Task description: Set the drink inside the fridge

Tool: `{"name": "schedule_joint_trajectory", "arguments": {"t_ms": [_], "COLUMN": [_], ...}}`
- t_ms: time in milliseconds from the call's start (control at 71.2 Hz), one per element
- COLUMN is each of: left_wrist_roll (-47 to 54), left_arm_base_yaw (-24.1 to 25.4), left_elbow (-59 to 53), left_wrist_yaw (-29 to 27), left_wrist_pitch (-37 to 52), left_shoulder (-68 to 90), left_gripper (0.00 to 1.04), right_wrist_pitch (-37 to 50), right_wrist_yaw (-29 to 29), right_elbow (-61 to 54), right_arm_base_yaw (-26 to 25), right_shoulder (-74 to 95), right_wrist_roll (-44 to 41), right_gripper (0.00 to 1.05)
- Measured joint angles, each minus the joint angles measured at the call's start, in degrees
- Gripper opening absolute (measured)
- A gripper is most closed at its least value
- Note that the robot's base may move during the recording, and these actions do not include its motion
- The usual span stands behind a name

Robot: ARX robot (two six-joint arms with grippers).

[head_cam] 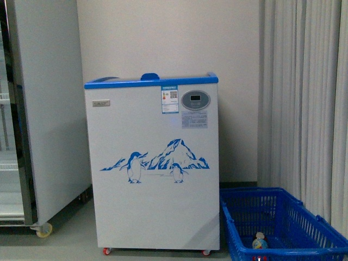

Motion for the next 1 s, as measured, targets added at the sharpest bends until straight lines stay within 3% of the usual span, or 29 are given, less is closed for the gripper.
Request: {"name": "schedule_joint_trajectory", "arguments": {"t_ms": [998], "left_wrist_roll": [0.00], "left_arm_base_yaw": [0.00], "left_elbow": [0.00], "left_wrist_yaw": [0.00], "left_wrist_pitch": [0.00], "left_shoulder": [0.00], "left_gripper": [0.97], "right_wrist_pitch": [0.00], "right_wrist_yaw": [0.00], "right_elbow": [0.00], "right_arm_base_yaw": [0.00], "right_shoulder": [0.00], "right_wrist_roll": [0.00], "right_gripper": [0.97]}}
